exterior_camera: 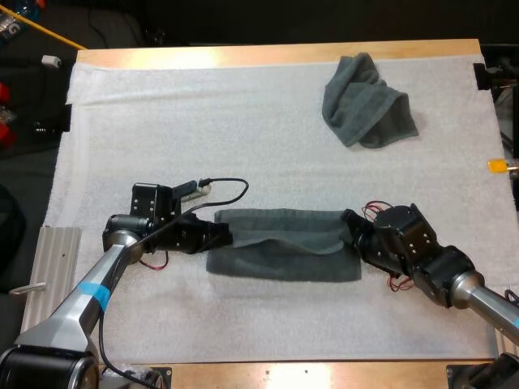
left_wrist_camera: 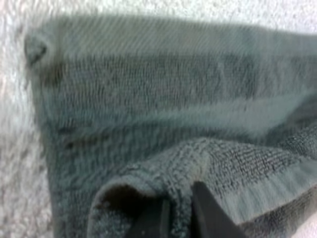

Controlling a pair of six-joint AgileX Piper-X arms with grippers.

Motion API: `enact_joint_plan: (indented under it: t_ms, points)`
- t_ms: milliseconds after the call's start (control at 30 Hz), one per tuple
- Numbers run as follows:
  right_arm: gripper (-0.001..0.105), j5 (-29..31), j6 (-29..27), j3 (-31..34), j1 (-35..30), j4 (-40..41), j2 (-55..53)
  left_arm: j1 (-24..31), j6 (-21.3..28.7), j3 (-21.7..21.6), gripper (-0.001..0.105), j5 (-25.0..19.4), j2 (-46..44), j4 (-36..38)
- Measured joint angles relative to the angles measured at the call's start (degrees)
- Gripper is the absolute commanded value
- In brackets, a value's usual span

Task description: Pick towel from pile, fold and stack

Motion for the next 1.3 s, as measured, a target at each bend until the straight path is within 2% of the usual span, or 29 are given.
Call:
enact_joint_plan:
  t_ms: [400,500,567,600,667,767,800,933,1067,1167,1300]
  points:
    - [0.008,1.49,-0.01,0.00,0.00,-6.03,0.05,0.00,0.39,0.00,0.000,0.00,0.00,-2.86]
    - [0.022,1.55,-0.01,0.00,0.00,-6.06,0.05,0.00,0.39,0.00,0.001,0.00,0.00,-2.86]
    - [0.041,1.37,-0.01,0.00,0.00,-6.19,0.05,0.00,0.39,0.00,0.011,0.00,0.00,-2.86]
    - [0.047,1.00,-0.01,0.00,0.00,-6.49,0.05,0.00,0.39,0.00,0.017,0.00,0.00,-2.86]
    - [0.060,0.73,-0.32,0.00,0.00,-7.81,0.05,0.00,0.39,-0.19,0.036,0.22,0.00,-2.67]
    - [0.062,0.52,-1.70,0.00,0.00,-11.52,0.05,0.00,0.39,-1.56,0.061,2.01,0.00,-2.48]
    - [0.062,-0.09,-2.69,0.00,0.00,-13.39,0.05,0.00,0.39,-2.36,0.064,2.99,0.00,-2.48]
    - [0.062,-2.69,-9.59,0.00,0.00,-19.47,-0.65,0.00,0.75,-5.94,0.062,4.41,-0.58,0.17]
    - [0.062,-2.73,-15.29,0.00,0.00,-18.62,-4.45,0.00,3.11,-8.23,0.062,4.40,-3.90,4.20]
    - [0.062,-1.49,-20.02,-0.73,0.00,-12.44,-8.12,0.00,4.01,-8.55,0.062,3.70,-7.97,6.93]
    - [0.062,-0.09,-26.45,-3.11,0.00,-0.15,-12.43,0.00,5.17,-8.55,0.062,1.93,-14.00,10.73]
